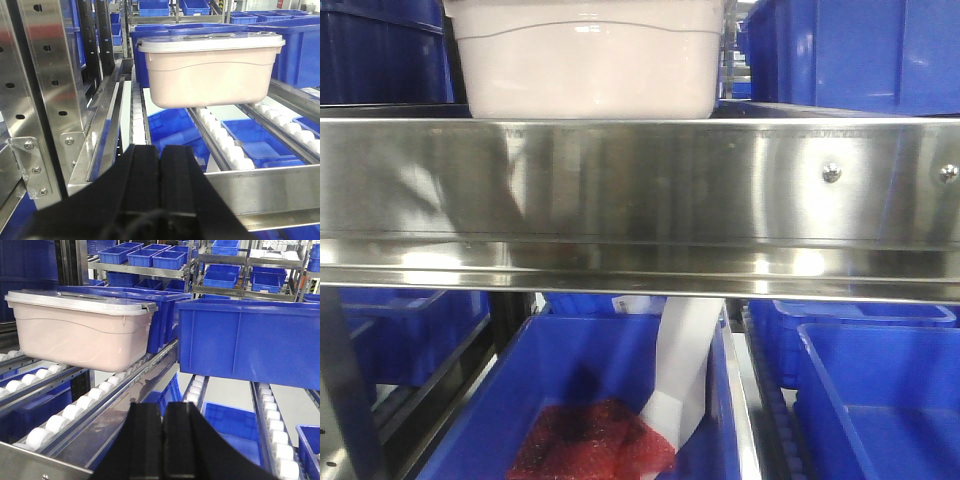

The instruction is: Grab white bin and place on right shelf

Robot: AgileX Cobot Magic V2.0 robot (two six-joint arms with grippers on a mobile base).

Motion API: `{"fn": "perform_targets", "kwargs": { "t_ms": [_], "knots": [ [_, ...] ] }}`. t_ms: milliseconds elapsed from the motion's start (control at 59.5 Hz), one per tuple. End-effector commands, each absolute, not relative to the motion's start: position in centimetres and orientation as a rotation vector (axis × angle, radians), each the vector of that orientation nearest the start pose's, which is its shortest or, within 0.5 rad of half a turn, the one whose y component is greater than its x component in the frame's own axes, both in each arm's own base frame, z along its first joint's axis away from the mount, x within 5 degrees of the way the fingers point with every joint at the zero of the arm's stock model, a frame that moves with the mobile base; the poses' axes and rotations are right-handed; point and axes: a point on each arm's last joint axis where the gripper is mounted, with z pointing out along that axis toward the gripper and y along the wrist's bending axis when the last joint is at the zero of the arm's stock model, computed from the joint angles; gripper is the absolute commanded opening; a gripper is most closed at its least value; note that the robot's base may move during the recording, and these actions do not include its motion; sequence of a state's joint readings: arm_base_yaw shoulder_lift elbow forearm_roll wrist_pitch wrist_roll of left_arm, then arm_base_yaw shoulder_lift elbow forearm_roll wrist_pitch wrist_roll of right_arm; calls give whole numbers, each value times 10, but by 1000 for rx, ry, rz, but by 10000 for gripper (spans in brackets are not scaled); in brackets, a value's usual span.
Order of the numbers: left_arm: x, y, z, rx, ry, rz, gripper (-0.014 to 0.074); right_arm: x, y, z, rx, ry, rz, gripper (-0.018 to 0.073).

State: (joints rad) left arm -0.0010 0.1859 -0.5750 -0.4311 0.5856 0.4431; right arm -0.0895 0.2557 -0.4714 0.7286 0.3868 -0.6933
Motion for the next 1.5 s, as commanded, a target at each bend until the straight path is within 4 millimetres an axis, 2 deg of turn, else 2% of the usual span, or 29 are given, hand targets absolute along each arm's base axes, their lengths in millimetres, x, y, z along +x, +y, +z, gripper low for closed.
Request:
{"fn": "perform_targets", "kwargs": {
  "t_ms": [0,269,353,437,757,874,1009,1479],
  "knots": [
    [30,-19,357,201,1520,-143,-125,59,14,342,-74,1480,107,68],
    [31,-19,354,208,1529,-121,-126,59,14,342,-74,1480,107,68],
    [36,-16,345,152,1516,-130,-126,59,14,342,-74,1480,107,68],
    [39,-11,327,87,1504,-126,-126,59,14,342,-74,1480,107,68],
    [50,-6,237,121,1457,-35,-126,59,14,342,-74,1480,107,68],
    [55,-4,210,94,1398,-21,-126,59,14,342,-74,1480,107,68],
    [55,-5,205,104,1464,-28,-126,59,14,342,-75,1481,107,68],
    [55,-4,208,95,1423,-25,-126,59,14,342,-74,1480,107,68]
  ]
}}
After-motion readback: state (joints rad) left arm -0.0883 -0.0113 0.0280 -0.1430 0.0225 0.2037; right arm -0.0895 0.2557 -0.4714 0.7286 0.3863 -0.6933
